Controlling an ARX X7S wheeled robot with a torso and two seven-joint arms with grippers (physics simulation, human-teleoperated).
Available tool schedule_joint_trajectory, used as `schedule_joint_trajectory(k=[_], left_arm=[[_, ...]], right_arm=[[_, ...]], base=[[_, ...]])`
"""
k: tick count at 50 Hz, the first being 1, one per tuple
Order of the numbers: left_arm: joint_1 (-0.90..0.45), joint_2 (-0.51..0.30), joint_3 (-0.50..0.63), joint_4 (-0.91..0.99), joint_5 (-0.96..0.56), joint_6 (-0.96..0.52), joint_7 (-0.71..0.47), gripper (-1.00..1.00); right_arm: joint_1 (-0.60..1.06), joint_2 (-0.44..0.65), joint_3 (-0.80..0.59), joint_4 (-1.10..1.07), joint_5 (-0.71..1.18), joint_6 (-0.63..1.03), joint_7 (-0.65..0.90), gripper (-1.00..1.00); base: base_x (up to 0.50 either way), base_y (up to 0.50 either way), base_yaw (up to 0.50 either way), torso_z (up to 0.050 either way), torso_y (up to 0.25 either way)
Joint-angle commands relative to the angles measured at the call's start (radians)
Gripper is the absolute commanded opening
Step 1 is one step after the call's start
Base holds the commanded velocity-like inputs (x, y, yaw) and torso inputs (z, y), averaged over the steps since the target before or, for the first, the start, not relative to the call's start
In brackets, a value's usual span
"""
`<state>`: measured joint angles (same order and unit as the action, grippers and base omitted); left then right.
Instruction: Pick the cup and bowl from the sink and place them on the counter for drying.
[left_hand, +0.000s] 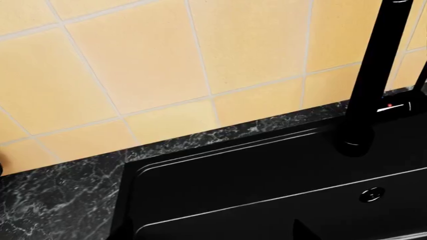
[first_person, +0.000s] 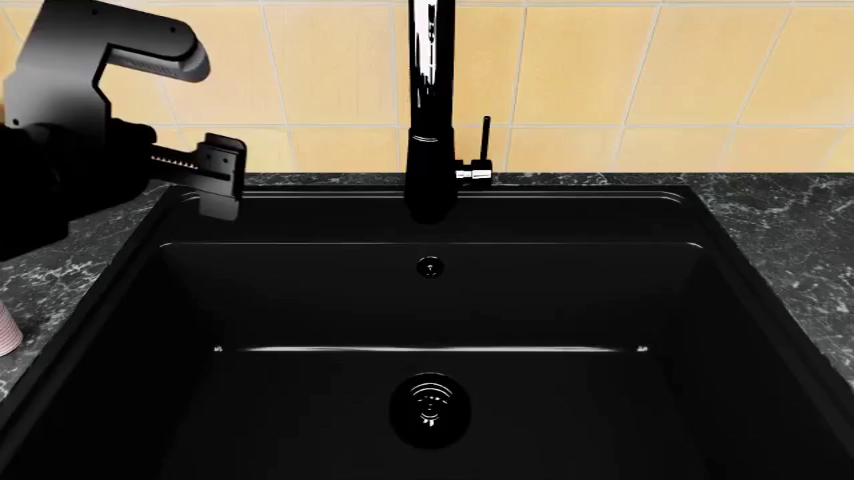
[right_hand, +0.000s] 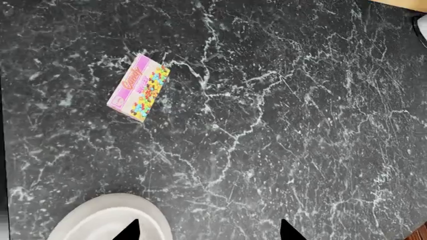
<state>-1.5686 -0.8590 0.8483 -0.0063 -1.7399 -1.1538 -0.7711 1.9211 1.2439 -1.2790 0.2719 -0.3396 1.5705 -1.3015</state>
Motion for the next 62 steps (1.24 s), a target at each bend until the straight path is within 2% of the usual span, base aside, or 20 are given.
schedule_joint_trajectory(k=[1,10,12,14,15,22,39,62], left_arm=[[0.020,-0.002,-0.002,0.007,0.000,0.022,0.000,1.00],[0.023,-0.002,-0.001,0.007,0.000,0.026,0.001,1.00],[0.020,-0.007,-0.001,0.004,0.004,0.023,0.011,1.00],[0.020,-0.006,-0.001,0.004,0.004,0.024,0.011,1.00],[0.017,-0.004,0.001,0.002,0.004,0.022,0.011,1.00],[0.017,-0.010,0.001,0.005,0.003,0.021,0.011,1.00],[0.036,-0.008,-0.001,0.013,0.016,0.050,0.014,1.00],[0.038,-0.006,-0.003,0.019,0.020,0.065,0.019,1.00]], right_arm=[[-0.323,-0.135,0.629,-0.027,-0.458,0.000,-0.269,1.00],[-0.437,-0.211,0.855,-0.065,-0.489,0.000,-0.269,1.00],[-0.503,-0.223,0.916,-0.139,-0.513,0.000,-0.269,1.00],[-0.518,-0.266,0.980,-0.138,-0.534,0.000,-0.269,1.00],[-0.542,-0.308,1.058,-0.195,-0.554,0.000,-0.269,1.00],[-0.566,-0.451,1.191,-0.253,-0.602,0.000,-0.269,1.00],[-0.539,-0.669,1.270,-0.320,-0.696,0.000,-0.269,1.00],[-0.521,-0.798,1.256,-0.353,-0.704,-0.037,-0.220,1.00]], base=[[0.00,0.00,0.00,0.000,0.000],[0.00,0.00,0.00,0.000,0.000],[0.00,0.00,0.00,0.000,0.000],[0.00,0.00,0.00,0.000,0.000],[0.00,0.00,0.00,0.000,0.000],[0.00,0.00,0.00,0.000,0.000],[0.00,0.00,0.00,0.000,0.000],[0.00,0.00,0.00,0.000,0.000]])
